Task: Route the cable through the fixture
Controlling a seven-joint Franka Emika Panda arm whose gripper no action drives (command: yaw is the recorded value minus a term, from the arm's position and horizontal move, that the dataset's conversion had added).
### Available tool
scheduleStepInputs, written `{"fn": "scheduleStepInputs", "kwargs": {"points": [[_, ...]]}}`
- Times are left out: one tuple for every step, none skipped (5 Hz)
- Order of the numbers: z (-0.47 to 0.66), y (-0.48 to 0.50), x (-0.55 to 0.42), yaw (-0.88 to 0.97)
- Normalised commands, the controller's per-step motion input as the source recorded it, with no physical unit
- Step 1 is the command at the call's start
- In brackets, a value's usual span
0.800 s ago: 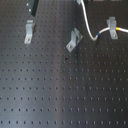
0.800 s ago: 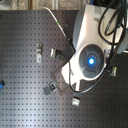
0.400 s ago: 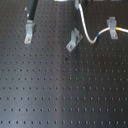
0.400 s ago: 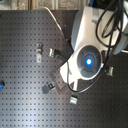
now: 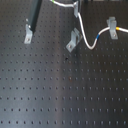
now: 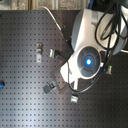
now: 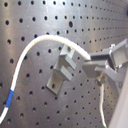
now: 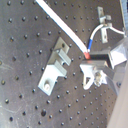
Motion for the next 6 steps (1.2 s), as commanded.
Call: {"fn": "scheduleStepInputs", "kwargs": {"points": [[0.13,-0.176,-0.255,-0.21],[0.05,-0.014,-0.018,0.00],[0.35,-0.111,-0.387,0.04],[0.02,-0.012,-0.015,0.00],[0.26,-0.039,-0.331,0.12],[0.02,-0.025,-0.034,0.00]]}}
